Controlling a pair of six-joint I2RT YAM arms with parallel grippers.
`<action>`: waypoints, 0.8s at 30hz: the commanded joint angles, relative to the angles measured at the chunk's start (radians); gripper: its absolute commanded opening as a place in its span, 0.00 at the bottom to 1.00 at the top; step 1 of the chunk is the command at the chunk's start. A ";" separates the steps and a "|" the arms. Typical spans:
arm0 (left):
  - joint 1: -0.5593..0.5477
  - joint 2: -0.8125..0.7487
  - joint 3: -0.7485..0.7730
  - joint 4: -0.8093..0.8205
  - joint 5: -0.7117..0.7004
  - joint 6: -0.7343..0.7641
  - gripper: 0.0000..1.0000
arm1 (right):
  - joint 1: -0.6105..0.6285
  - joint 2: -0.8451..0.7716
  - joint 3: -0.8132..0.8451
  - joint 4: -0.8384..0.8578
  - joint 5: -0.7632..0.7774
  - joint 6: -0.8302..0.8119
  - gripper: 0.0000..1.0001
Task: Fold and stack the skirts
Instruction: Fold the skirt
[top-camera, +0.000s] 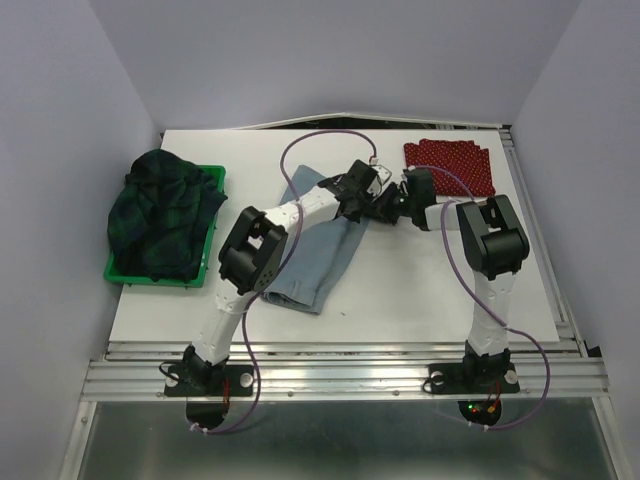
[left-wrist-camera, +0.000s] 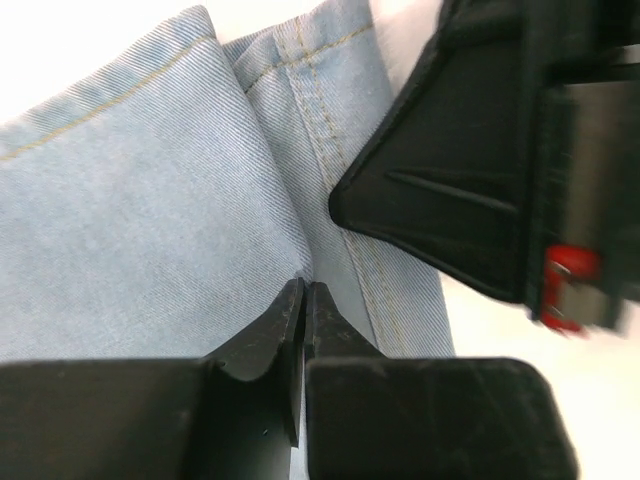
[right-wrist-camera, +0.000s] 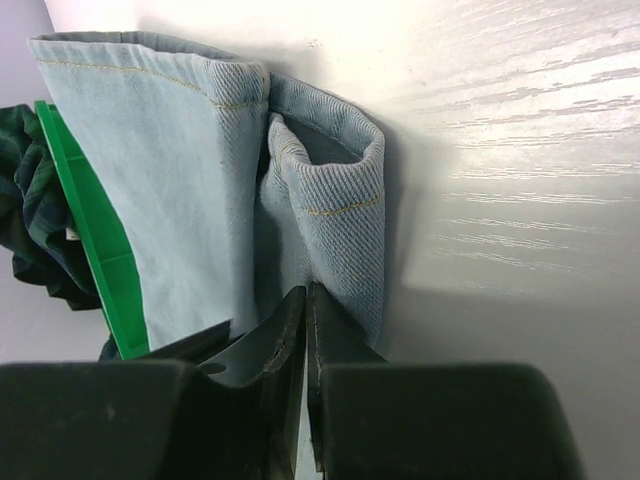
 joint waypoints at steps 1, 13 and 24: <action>-0.026 -0.143 -0.005 0.020 0.051 -0.013 0.00 | 0.005 0.034 0.012 0.005 0.028 -0.003 0.09; -0.047 -0.114 0.001 0.011 0.122 -0.015 0.00 | 0.005 0.029 0.007 0.012 0.028 0.002 0.09; -0.034 -0.005 0.038 -0.002 0.150 -0.007 0.13 | 0.005 -0.017 -0.013 -0.005 0.057 -0.004 0.16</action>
